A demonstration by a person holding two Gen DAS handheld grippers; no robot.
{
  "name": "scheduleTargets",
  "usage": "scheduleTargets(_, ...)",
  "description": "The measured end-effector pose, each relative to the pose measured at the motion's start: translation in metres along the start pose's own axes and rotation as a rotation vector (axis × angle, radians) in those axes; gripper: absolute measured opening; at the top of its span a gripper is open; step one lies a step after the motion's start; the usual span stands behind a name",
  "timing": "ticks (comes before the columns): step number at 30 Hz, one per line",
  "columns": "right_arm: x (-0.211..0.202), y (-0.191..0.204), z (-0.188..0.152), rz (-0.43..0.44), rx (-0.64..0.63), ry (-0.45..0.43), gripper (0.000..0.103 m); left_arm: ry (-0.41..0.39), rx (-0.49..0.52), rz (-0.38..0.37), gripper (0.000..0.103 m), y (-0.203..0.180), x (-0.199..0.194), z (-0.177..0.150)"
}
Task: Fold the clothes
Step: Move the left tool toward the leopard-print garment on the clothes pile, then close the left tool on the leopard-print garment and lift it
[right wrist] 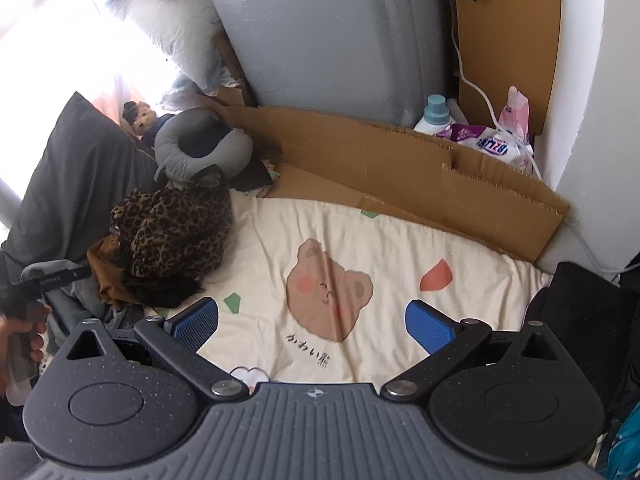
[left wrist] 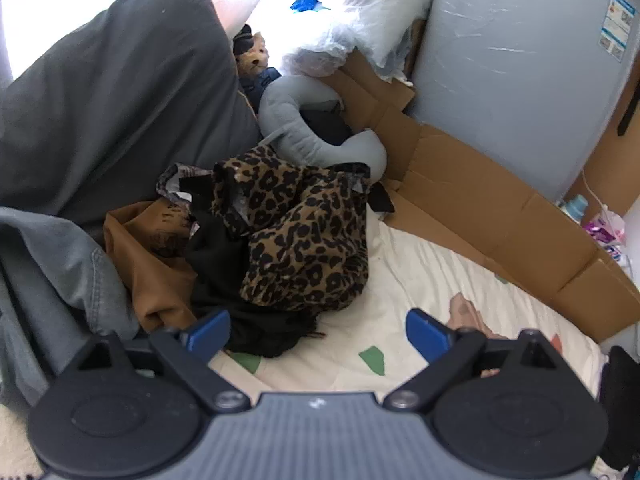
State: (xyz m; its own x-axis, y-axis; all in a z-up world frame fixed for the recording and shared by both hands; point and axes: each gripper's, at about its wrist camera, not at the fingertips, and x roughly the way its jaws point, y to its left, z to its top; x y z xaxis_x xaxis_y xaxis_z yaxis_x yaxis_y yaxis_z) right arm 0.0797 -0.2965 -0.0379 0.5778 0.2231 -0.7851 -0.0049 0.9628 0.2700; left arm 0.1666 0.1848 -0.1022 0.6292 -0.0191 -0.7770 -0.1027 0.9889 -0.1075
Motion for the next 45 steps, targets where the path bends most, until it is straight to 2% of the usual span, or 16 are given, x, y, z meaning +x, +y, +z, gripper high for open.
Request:
scheduleTargets(6,0.032,-0.005,0.004,-0.005,-0.083,0.008,0.103,-0.025,-0.005,0.022,0.090,0.009,0.037,-0.014)
scheduleTargets(13,0.081,0.002,-0.010,0.052,-0.127,0.041,0.102,-0.014,0.021,0.037,0.089,0.013,0.080,-0.019)
scheduleTargets(18,0.096,0.005,-0.022,0.058,-0.152,-0.038,0.102,-0.003,0.071,0.032,0.088,0.007,0.105,-0.015)
scheduleTargets(22,0.109,0.002,-0.033,0.078,-0.166,-0.045,0.102,0.002,0.079,0.023,0.088,0.002,0.123,-0.008)
scheduleTargets(30,0.136,-0.014,-0.060,0.020,-0.127,-0.010,0.102,0.005,0.130,0.020,0.088,-0.007,0.158,0.004)
scheduleTargets(39,0.155,-0.035,-0.082,-0.008,-0.071,0.034,0.103,0.009,0.126,0.072,0.089,-0.012,0.198,0.012)
scheduleTargets(40,0.158,-0.038,-0.084,-0.012,-0.061,0.041,0.103,0.012,0.119,0.066,0.087,-0.011,0.200,0.013)
scheduleTargets(42,0.163,-0.041,-0.088,-0.013,-0.046,0.053,0.103,0.009,0.098,0.072,0.076,-0.008,0.202,0.015)
scheduleTargets(45,0.166,-0.039,-0.094,0.001,-0.065,0.053,0.103,0.014,0.040,0.076,0.029,-0.002,0.203,0.016)
